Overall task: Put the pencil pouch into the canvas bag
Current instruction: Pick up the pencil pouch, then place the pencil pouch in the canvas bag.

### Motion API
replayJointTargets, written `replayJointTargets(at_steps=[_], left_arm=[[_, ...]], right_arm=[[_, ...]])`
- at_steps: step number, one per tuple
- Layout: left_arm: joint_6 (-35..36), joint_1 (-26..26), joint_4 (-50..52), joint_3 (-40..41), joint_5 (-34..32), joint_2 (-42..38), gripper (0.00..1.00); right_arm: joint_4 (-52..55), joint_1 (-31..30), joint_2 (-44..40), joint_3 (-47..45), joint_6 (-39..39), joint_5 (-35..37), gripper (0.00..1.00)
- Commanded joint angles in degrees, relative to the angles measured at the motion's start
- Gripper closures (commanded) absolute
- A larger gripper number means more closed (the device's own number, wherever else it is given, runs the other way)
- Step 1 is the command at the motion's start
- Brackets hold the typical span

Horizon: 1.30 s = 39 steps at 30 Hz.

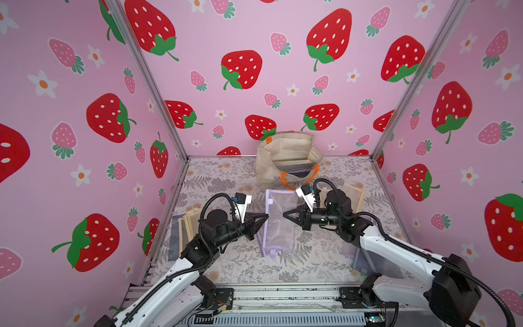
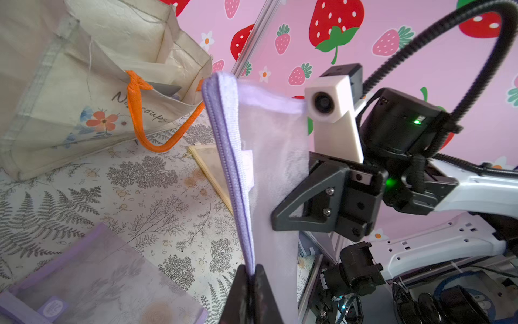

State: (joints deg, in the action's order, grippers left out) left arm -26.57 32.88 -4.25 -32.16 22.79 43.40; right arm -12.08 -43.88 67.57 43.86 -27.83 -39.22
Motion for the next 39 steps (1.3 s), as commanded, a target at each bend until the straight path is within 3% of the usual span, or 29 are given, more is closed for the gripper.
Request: replayJointTargets(at_steps=[1, 5, 9, 13, 21, 30, 39], left_arm=[[0.95, 0.06, 5.59, -3.8, -6.59, 1.56, 0.5], [0.82, -0.19, 10.68, -3.92, -12.7, 3.55, 0.24], [0.13, -0.56, 10.5, -2.31, -13.43, 4.23, 0.17], [-0.75, -0.86, 9.53, -0.55, -13.17, 4.49, 0.17], [-2.09, -2.02, 6.88, 2.71, -12.28, 4.75, 0.16], [-2.79, -3.68, 4.0, 3.98, -10.61, 7.95, 0.16], [-4.17, -6.21, -0.79, 5.66, -8.31, 12.52, 0.16]], right_arm=[[11.83, 2.02, -2.52, 6.24, 8.55, 3.97, 1.0], [23.04, 5.35, -2.42, 15.86, 19.61, 8.93, 1.0], [34.02, 6.49, 2.07, 30.09, 34.53, 18.58, 1.0], [37.62, 8.03, 9.69, 43.79, 46.71, 27.04, 1.0], [38.08, 9.84, 29.58, 63.31, 65.48, 34.89, 1.0], [33.6, 11.36, 46.41, 74.24, 75.35, 39.93, 1.0], [32.59, 11.31, 51.49, 78.17, 78.96, 41.95, 1.0]])
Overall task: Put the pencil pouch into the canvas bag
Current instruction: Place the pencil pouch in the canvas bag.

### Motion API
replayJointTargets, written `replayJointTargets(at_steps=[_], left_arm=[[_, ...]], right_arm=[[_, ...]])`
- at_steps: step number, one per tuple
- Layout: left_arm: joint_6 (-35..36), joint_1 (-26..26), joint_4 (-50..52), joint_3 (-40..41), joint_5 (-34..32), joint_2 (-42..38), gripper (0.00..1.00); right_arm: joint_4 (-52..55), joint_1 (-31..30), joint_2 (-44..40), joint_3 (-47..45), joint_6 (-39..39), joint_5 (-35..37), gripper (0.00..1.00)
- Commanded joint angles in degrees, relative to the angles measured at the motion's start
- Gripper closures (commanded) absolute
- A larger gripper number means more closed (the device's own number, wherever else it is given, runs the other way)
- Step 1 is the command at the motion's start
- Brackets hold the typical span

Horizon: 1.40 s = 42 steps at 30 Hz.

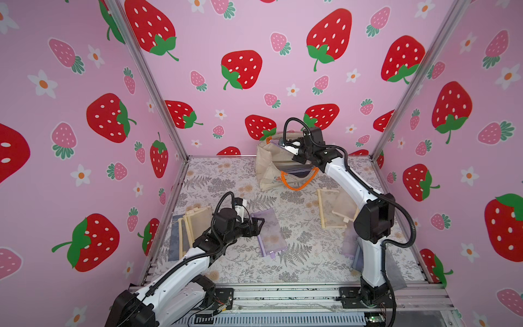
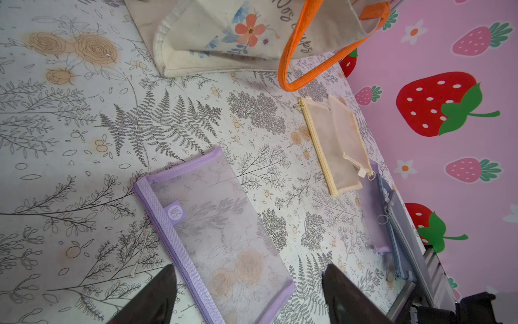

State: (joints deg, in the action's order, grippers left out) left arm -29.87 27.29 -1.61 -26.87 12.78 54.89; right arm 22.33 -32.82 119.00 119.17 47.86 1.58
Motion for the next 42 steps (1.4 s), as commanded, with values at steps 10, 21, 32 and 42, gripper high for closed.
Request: replayJointTargets(at_steps=[10, 21, 32, 42], left_arm=[[-1.73, -1.12, -5.75, 0.91, 2.76, 1.73, 0.17], [-2.04, -1.27, -3.71, 1.29, 2.05, -2.22, 0.17], [-2.12, -1.36, -1.68, 1.49, 0.96, -4.71, 0.17], [-2.01, -1.89, 4.5, -1.69, -1.68, 1.52, 0.18]], right_arm=[[-1.34, 0.21, 3.05, 1.91, 7.44, 5.66, 1.0], [1.16, -0.73, 4.94, 0.21, 5.47, 4.27, 0.87], [0.39, -2.21, 0.01, -3.71, -1.68, 0.94, 0.54], [5.96, -2.32, -16.6, -15.78, -32.78, -3.58, 0.39]])
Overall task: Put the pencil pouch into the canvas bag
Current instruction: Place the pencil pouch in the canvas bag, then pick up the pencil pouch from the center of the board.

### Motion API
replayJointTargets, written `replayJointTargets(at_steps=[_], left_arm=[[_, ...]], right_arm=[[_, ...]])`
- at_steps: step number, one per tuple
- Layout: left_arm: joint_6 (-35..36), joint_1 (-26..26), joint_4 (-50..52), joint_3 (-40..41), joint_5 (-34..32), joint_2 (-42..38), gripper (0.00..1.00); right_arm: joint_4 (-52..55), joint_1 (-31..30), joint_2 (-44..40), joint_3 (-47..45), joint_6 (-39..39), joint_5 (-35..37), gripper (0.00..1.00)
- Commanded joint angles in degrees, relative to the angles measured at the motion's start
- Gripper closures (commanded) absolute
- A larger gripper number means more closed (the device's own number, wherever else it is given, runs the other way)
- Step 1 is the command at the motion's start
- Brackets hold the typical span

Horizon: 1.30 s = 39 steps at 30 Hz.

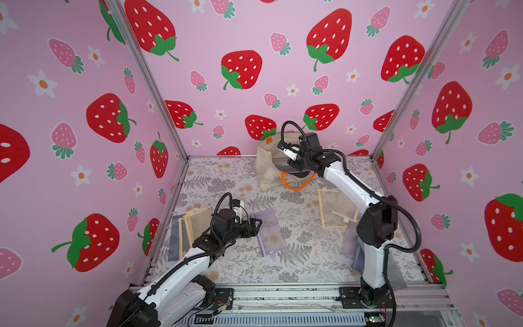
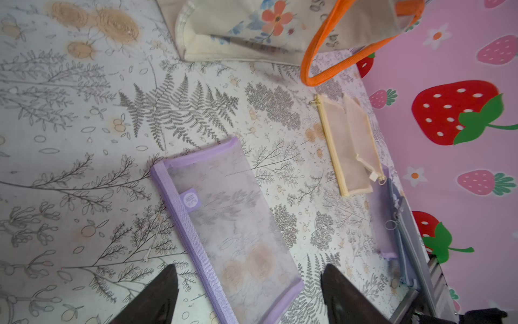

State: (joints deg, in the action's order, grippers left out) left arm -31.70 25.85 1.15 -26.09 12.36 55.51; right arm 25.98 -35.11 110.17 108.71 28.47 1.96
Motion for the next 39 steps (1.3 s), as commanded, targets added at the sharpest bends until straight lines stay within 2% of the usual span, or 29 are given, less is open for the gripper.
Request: replayJointTargets(at_steps=[1, 7, 11, 15, 20, 28, 34, 39], left_arm=[[-0.33, -0.58, 1.61, -2.48, -1.22, 1.52, 0.18], [-0.56, -1.87, 2.94, -3.37, -0.81, 6.33, 0.19], [-0.89, -2.26, 3.34, -4.29, -0.49, 10.09, 0.19], [-2.22, -2.2, 1.92, -3.99, -0.79, 12.74, 0.21], [-3.06, -2.27, -0.84, -2.92, -0.54, 14.81, 0.28], [-6.42, -2.22, -5.51, -3.01, -3.72, 22.56, 0.4], [-7.83, -1.96, -9.72, -3.0, -2.17, 26.79, 0.45], [-8.94, -1.4, -12.61, -2.84, -1.24, 29.79, 0.52]], right_arm=[[2.02, -0.12, -10.74, -9.19, -16.77, -5.46, 0.37], [-2.13, -2.02, -24.63, -32.83, -28.81, -14.65, 0.25], [-5.45, -4.57, -29.01, -45.7, -34.64, -17.65, 0.2], [-11.8, -7.16, -28.91, -54.85, -41.21, -20.19, 0.15], [-16.98, -10.73, -23.42, -56.92, -44.76, -21.92, 0.15], [-20.6, -10.72, -13.4, -53.87, -45.98, -22.66, 0.19], [-21.18, -10.64, -8.4, -52.15, -46.47, -22.91, 0.2], [-24.71, -10.07, -5.76, -52.69, -48.86, -26.38, 0.21]])
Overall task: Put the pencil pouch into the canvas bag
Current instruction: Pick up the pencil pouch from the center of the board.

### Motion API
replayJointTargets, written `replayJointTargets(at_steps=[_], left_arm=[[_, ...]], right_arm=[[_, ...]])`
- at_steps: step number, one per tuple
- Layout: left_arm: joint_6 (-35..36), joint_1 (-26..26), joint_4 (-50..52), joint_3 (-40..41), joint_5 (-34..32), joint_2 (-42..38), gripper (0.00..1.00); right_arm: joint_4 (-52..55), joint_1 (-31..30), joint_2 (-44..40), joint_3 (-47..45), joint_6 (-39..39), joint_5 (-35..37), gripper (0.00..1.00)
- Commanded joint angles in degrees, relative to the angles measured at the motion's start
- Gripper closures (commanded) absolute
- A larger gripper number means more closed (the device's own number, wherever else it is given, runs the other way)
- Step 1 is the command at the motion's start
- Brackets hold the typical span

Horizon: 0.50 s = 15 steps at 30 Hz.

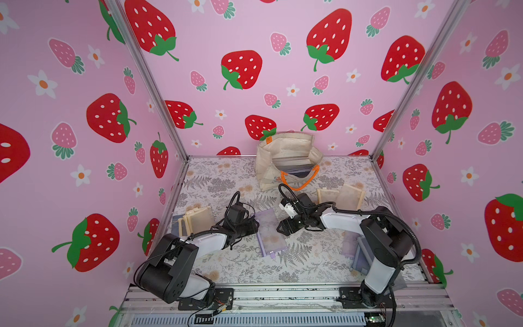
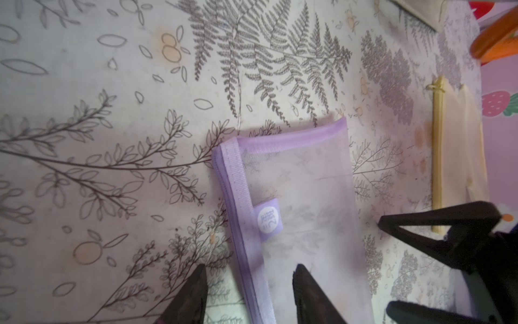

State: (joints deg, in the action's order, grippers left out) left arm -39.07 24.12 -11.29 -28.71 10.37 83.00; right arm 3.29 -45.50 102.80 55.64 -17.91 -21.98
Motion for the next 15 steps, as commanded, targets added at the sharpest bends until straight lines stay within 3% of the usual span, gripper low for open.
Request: replayJointTargets(at_steps=[1, 10, 15], left_arm=[[-1.87, 0.41, -0.8, -0.21, 1.08, 2.93, 0.54], [-3.95, 1.89, -4.16, -0.06, 2.56, 5.54, 0.72], [-4.48, 2.38, -5.12, 0.41, 2.34, 5.42, 0.87]], right_arm=[[-2.88, 0.25, 1.86, 0.19, -2.96, -3.07, 0.21], [-7.42, 0.32, 4.61, 0.24, -6.1, -7.99, 0.23], [-8.08, 0.28, 4.33, 0.36, -6.67, -8.74, 0.23]])
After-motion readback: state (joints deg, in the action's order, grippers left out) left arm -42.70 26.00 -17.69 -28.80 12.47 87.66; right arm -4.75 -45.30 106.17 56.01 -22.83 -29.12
